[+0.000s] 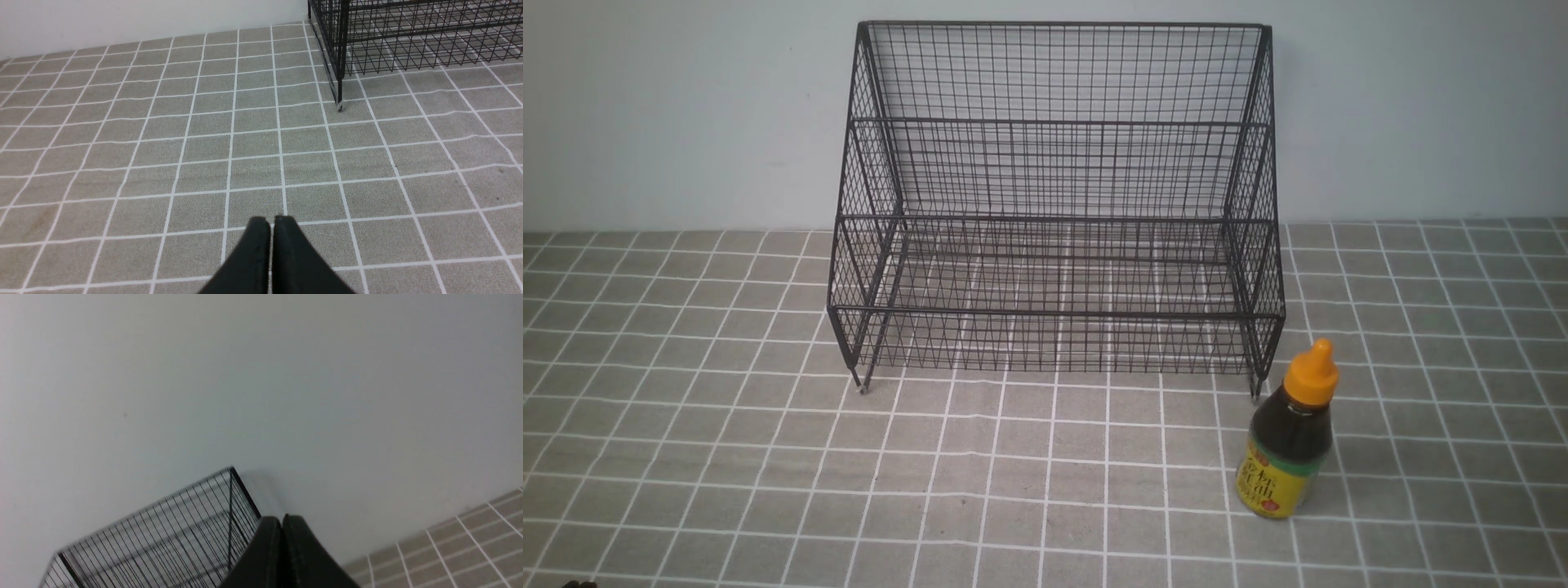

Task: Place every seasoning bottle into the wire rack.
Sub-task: Use the right arm to grab the condiment bottle closest to it

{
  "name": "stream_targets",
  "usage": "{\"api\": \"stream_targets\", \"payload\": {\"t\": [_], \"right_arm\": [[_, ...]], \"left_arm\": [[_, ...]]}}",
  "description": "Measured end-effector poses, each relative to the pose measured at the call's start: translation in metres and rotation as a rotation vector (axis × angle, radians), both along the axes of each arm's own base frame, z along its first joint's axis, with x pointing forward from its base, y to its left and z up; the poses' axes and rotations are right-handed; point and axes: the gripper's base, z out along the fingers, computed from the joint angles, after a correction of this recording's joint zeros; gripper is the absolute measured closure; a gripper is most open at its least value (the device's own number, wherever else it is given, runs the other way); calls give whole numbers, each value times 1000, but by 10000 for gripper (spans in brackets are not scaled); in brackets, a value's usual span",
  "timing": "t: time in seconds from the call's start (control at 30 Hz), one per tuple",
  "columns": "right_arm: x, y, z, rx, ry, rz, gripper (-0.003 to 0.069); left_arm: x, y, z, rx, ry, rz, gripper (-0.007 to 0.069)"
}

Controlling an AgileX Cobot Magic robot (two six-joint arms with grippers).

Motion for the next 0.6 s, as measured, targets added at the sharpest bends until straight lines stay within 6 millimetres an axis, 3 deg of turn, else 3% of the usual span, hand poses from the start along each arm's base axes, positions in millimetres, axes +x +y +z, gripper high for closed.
{"api": "stream_targets", "payload": {"t": [0.23,0.4,0.6], "right_arm": [[20,4,30,-209,244,22,672],[63,7,54,-373,558,96,670],[115,19,62,-443,802,286,619]], "left_arm": [[0,0,0,0,0,0,631],[0,0,0,0,0,0,631],[0,0,0,0,0,0,631]]}}
